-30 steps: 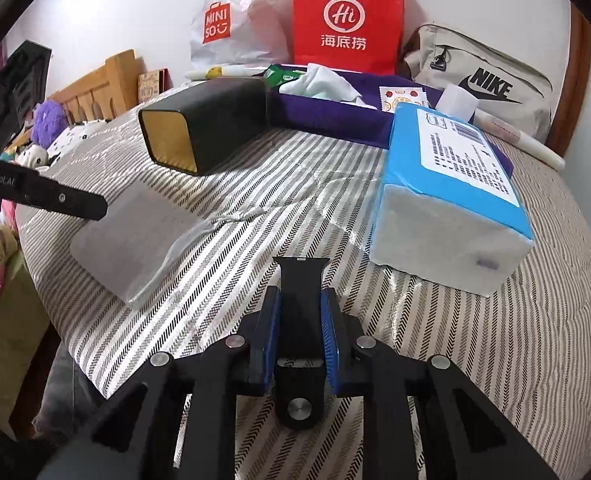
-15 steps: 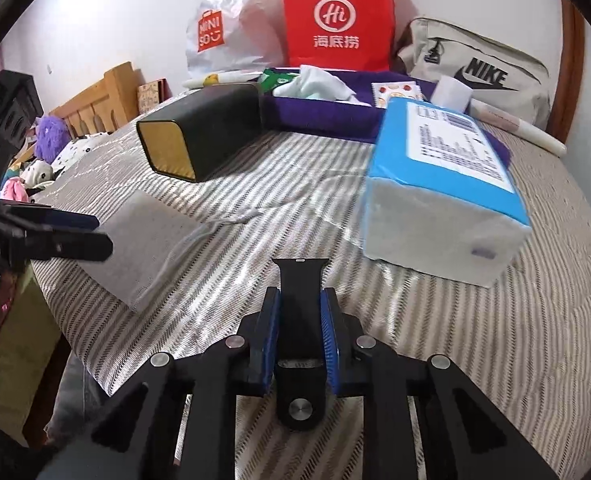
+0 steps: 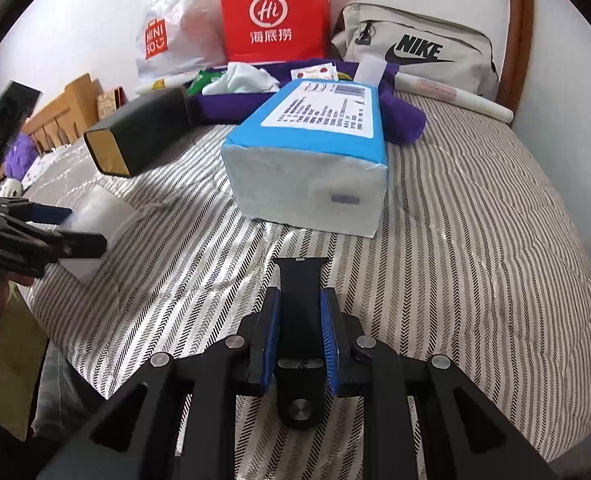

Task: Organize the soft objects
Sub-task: 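Grasp the clear mesh bag with the left tool while the right tool grasps the black strap, then carry the mesh bag and black strap onto the purple towel with both tools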

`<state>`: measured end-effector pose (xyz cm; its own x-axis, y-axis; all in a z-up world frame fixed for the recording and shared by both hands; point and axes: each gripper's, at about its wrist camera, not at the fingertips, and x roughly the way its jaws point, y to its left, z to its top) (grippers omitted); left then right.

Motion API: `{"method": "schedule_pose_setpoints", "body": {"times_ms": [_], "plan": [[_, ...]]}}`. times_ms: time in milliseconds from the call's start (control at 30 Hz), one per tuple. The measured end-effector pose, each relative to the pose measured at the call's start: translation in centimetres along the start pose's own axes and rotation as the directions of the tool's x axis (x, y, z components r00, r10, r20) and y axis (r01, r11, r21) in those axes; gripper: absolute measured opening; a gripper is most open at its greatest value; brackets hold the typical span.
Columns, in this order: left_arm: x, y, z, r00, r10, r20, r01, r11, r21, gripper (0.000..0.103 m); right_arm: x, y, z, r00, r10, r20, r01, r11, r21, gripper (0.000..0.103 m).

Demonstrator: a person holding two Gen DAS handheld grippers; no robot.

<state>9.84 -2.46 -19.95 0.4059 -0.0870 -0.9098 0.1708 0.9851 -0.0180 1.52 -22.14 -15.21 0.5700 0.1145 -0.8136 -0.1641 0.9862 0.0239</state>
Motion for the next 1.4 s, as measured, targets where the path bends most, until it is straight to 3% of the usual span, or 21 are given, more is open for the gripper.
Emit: {"method": "schedule_pose_setpoints", "body": {"times_ms": [167,233,333,433,533,600,833,1067,1167,1267,1400], "plan": [[0.2,-1.2,-0.3,0.999,0.034,0.043,-0.035,0.999,0.019,0.103,0.1,0.4,0.2,1.0,0.005,0.005,-0.005,1.0,-0.005,0.021],[-0.2,-1.4,-0.7,0.997,0.028,0.071,-0.03,0.999,0.03,0.096,-0.1,0.6,0.2,1.0,0.03,0.002,-0.03,1.0,0.001,0.021],[-1.0,-1.4,-1.3,0.993,0.025,0.115,-0.029,0.999,0.031,0.069,-0.3,1.2,0.3,0.999,0.045,0.003,-0.045,0.999,-0.008,0.021],[-1.8,-1.0,-1.7,0.989,-0.007,0.149,0.002,0.999,0.035,0.026,-0.4,1.7,0.4,0.998,0.057,0.005,-0.057,0.998,-0.015,0.02],[-1.9,0.1,-1.8,0.986,-0.056,0.156,0.053,0.998,0.018,0.011,-0.5,2.2,0.6,0.998,0.058,0.003,-0.058,0.998,-0.031,0.02],[-2.0,1.1,-1.7,0.984,-0.093,0.151,0.095,0.995,-0.007,0.011,-0.7,2.3,0.7,0.998,0.056,0.0,-0.056,0.998,-0.038,0.02],[-3.3,2.6,-2.0,0.984,-0.087,0.158,0.094,0.995,-0.041,0.011,-1.3,2.2,1.6,0.998,0.061,-0.002,-0.061,0.997,-0.037,0.02],[-5.0,4.8,-1.7,0.975,-0.148,0.165,0.168,0.979,-0.115,0.011,-2.8,2.7,2.8,0.997,0.069,0.027,-0.067,0.996,-0.057,0.02],[-5.9,5.5,-1.3,0.973,-0.142,0.18,0.167,0.977,-0.13,0.011,-3.9,2.7,3.7,0.994,0.098,0.047,-0.096,0.994,-0.056,0.02],[-6.5,6.3,-0.5,0.98,-0.087,0.181,0.115,0.981,-0.156,0.011,-4.5,2.8,4.8,0.992,0.107,0.064,-0.103,0.993,-0.059,0.02],[-7.4,7.6,0.8,0.97,-0.131,0.203,0.171,0.966,-0.193,0.011,-5.0,2.9,6.9,0.99,0.114,0.088,-0.107,0.991,-0.077,0.021]]}}
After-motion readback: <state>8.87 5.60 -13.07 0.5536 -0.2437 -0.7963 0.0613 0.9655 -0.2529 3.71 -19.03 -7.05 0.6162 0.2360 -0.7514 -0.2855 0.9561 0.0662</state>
